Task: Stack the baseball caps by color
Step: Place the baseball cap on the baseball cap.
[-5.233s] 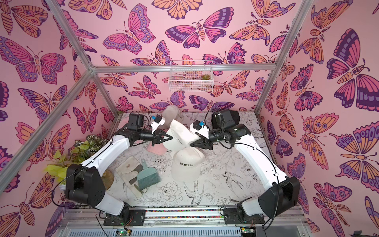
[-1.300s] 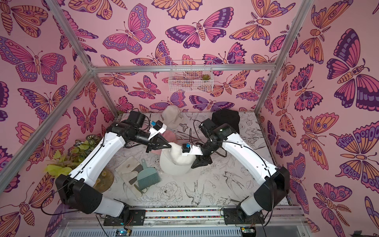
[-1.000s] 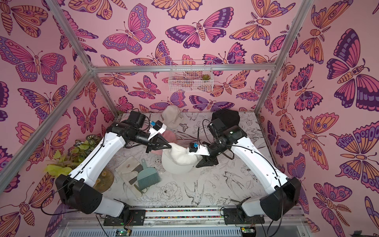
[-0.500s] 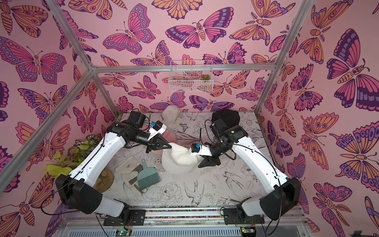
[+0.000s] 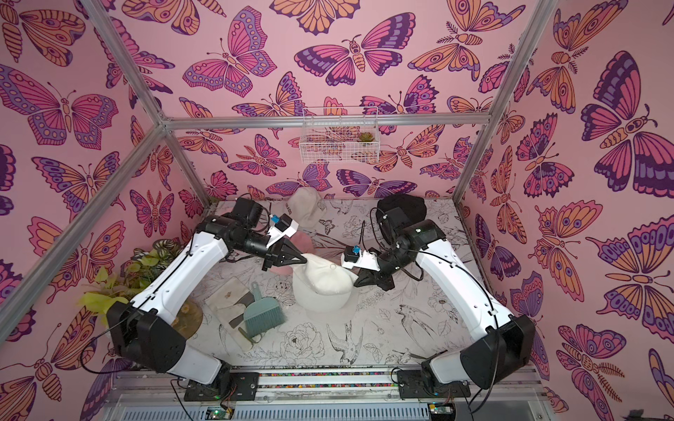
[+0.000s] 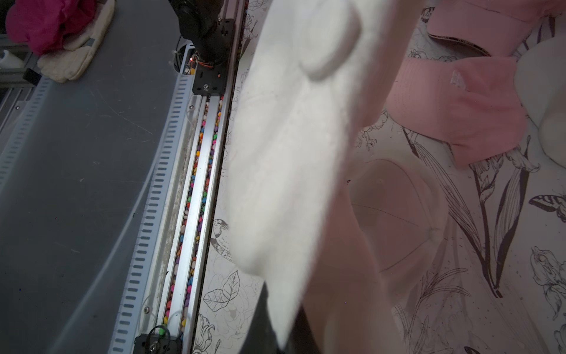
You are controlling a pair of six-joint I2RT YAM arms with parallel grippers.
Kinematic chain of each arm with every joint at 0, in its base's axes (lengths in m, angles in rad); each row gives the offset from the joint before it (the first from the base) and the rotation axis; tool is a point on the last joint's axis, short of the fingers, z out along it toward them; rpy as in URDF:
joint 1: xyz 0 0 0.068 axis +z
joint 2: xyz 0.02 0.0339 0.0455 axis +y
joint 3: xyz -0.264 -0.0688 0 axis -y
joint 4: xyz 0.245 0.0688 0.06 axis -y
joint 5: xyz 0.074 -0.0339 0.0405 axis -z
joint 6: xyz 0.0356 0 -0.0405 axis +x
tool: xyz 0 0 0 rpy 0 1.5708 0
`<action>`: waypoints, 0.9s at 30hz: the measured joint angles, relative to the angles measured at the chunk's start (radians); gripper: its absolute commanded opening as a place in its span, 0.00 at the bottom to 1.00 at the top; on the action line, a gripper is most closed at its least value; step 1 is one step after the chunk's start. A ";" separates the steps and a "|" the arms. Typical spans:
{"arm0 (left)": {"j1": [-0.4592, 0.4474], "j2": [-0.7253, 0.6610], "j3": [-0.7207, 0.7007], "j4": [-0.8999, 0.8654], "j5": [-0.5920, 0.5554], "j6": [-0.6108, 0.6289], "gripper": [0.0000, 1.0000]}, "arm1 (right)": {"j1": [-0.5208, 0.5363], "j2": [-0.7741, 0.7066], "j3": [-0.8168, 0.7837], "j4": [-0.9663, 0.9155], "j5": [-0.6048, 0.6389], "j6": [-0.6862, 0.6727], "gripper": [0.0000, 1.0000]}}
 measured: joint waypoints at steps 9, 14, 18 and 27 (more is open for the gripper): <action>-0.047 0.016 -0.235 0.394 -0.112 -0.361 0.00 | 0.000 0.014 -0.046 0.063 -0.021 0.239 0.00; -0.056 -0.003 -0.421 0.661 -0.206 -0.592 0.00 | 0.000 0.014 -0.188 0.140 -0.018 0.440 0.00; -0.065 0.045 -0.441 0.779 -0.299 -0.697 0.00 | -0.001 0.034 -0.255 0.200 0.056 0.570 0.00; -0.081 0.177 -0.391 0.872 -0.421 -0.729 0.01 | -0.044 0.143 -0.255 0.341 0.198 0.758 0.00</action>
